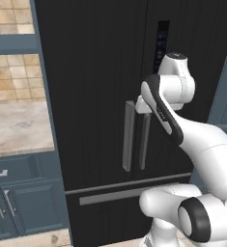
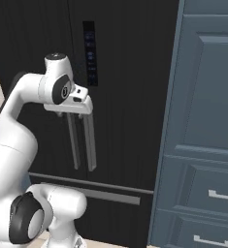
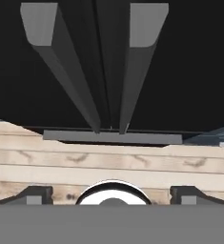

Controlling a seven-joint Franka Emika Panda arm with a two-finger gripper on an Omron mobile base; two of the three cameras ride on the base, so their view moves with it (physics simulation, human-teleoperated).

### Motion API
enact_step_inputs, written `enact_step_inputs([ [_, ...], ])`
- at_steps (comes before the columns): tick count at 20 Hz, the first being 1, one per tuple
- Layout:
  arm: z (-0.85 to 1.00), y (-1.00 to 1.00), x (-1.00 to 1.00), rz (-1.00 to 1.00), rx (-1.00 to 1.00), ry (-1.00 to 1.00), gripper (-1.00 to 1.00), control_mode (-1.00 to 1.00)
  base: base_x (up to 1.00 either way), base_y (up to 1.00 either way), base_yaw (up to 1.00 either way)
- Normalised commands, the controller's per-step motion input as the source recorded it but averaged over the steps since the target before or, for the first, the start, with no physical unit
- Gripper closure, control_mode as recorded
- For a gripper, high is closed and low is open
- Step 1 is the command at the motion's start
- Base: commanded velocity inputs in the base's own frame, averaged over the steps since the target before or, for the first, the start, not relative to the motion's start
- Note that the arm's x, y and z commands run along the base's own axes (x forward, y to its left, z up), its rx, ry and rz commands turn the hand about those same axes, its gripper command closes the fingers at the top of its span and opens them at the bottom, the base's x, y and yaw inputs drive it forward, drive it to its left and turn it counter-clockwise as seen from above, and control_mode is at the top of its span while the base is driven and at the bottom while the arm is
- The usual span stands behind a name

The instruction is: Take the donuts from the fridge and place them on the empty tray on the dining counter.

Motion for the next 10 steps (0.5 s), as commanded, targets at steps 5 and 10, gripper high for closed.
enact_step_inputs([
  [5, -0.09, -0.02, 0.11, -0.02, -0.04, -0.01, -1.00, -1.00, 0.00, 0.00, 0.00],
  [10, -0.24, -0.02, 0.29, -0.01, -0.07, -0.02, -1.00, -1.00, 0.00, 0.00, 0.00],
])
